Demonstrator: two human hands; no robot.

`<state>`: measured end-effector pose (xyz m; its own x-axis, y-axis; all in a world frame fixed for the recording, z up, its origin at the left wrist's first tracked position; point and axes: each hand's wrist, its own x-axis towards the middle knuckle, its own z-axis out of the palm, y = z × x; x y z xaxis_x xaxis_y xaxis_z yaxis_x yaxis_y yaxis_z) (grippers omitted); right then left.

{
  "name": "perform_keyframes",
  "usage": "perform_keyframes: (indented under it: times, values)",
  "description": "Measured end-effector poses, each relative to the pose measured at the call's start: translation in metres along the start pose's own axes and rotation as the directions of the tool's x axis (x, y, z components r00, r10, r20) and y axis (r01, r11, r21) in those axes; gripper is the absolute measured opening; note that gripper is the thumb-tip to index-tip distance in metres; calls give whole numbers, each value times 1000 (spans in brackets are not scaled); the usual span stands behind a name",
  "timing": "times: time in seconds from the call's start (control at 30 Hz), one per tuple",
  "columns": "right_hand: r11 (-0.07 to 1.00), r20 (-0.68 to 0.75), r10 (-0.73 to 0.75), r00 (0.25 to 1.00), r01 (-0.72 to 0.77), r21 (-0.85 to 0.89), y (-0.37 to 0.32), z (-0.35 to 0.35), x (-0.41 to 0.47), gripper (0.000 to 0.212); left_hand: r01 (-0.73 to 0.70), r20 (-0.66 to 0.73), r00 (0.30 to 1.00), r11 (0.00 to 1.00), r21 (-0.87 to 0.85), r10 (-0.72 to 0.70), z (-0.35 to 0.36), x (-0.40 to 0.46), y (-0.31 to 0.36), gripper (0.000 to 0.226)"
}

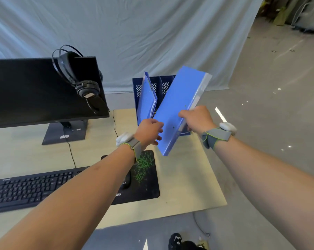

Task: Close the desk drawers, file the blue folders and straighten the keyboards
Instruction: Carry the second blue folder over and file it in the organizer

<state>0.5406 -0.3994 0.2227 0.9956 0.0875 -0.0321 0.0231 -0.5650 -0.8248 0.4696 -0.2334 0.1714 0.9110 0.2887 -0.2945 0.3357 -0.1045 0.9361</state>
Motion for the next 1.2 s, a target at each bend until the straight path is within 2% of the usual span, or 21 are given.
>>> perform_keyframes:
  times: [0.1,0.4,0.67,0.93,1.2]
  values:
    - [998,81,26,996,-31,60,0,16,21,26,10,-32,999,1000,18,-10,-3,11,5,23]
    - [990,88,-140,986,140,15,3,44,107,35,107,-129,986,994,7,-105,1,71,21,21]
    - [971,157,-220,963,231,-56,29,95,178,59,212,-183,963,976,50,-199,20,113,13,21]
    - [960,232,-241,943,266,-85,55,130,195,54,271,-231,942,958,92,-244,13,128,3,24]
    - [967,335,-159,929,215,-139,80,155,197,52,316,-261,926,939,138,-274,8,127,-15,22]
